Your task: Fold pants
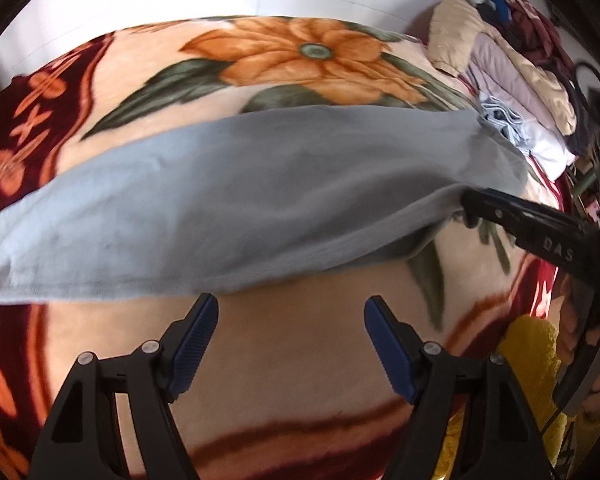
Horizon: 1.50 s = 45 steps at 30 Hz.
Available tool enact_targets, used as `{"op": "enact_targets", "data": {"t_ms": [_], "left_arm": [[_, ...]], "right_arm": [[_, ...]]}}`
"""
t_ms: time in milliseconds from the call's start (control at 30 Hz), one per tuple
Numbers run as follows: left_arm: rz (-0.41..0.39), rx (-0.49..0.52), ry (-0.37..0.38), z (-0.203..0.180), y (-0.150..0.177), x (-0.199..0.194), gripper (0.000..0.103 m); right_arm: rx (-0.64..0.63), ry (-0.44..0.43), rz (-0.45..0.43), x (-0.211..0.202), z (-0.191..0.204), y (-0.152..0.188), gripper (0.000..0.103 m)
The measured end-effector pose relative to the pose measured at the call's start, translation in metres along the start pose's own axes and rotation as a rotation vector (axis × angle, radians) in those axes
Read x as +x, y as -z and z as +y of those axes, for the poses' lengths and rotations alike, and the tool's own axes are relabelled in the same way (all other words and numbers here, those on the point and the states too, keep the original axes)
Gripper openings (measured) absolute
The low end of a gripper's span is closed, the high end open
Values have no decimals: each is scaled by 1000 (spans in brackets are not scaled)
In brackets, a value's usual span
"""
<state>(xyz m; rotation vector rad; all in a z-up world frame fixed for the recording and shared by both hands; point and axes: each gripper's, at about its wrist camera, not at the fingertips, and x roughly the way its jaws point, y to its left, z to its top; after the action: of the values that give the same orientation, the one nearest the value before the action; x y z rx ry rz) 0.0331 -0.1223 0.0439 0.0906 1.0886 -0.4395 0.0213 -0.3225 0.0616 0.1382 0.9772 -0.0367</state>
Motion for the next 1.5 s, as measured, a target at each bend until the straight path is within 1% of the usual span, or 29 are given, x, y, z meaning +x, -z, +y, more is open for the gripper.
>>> {"op": "enact_targets", "data": {"t_ms": [133,200,267,300,400,467,533,567,600,700,767,800,867,967,1000,1067,1133,1200,1267,1300,1367,1500], "left_arm": [[-35,56,0,-11,-17,5,79],[-60,94,-23,-16,-28,11,79],[-68,124,-60,-17,-36,19,79],[-68,131,-77,-18,-42,23,79],[-78,139,-66,-16,-53,28,79],[-84,142,-71,-15,-58,30,79],[-84,134,-67,-12,-62,33,79],[-82,129,-63,-11,-63,34,79],[-79,124,-59,-10,-63,35,79],[-69,107,-59,-5,-60,33,79],[-71,94,-32,-2,-55,25,79],[-69,91,-11,0,-51,20,79],[-61,101,11,0,-45,13,79],[-43,152,21,-7,-34,7,79],[-32,179,24,-10,-29,7,79],[-20,215,25,-15,-22,8,79],[8,244,27,-20,-15,13,79],[30,258,35,-25,-10,19,79],[31,266,33,-26,-9,22,79],[27,269,25,-27,-11,24,79],[14,264,14,-28,-16,27,79],[-18,225,25,-24,-32,28,79]], "right_arm": [[23,-17,-10,2,-3,-6,40],[44,-35,-18,1,-6,-7,40],[49,-36,-16,1,-6,-5,40],[50,-39,-17,0,-7,-3,40],[63,-41,-22,-6,-7,7,40],[79,-25,-39,-11,-7,13,41],[95,2,-52,-14,-5,22,48],[99,11,-51,-14,-3,26,57],[88,14,-37,-10,0,30,61],[43,26,14,0,10,37,61],[60,19,7,-3,11,42,61],[77,1,8,-6,11,44,61],[82,-11,24,-7,12,47,61],[-6,51,96,3,22,53,61],[-45,88,105,9,25,55,61],[-54,114,114,18,23,53,61],[7,109,104,23,12,46,61],[65,91,74,18,3,39,61],[111,62,25,8,-5,30,61],[122,57,-2,2,-9,26,61],[115,64,-25,-1,-10,20,61],[98,69,-20,5,-9,14,61]]}}
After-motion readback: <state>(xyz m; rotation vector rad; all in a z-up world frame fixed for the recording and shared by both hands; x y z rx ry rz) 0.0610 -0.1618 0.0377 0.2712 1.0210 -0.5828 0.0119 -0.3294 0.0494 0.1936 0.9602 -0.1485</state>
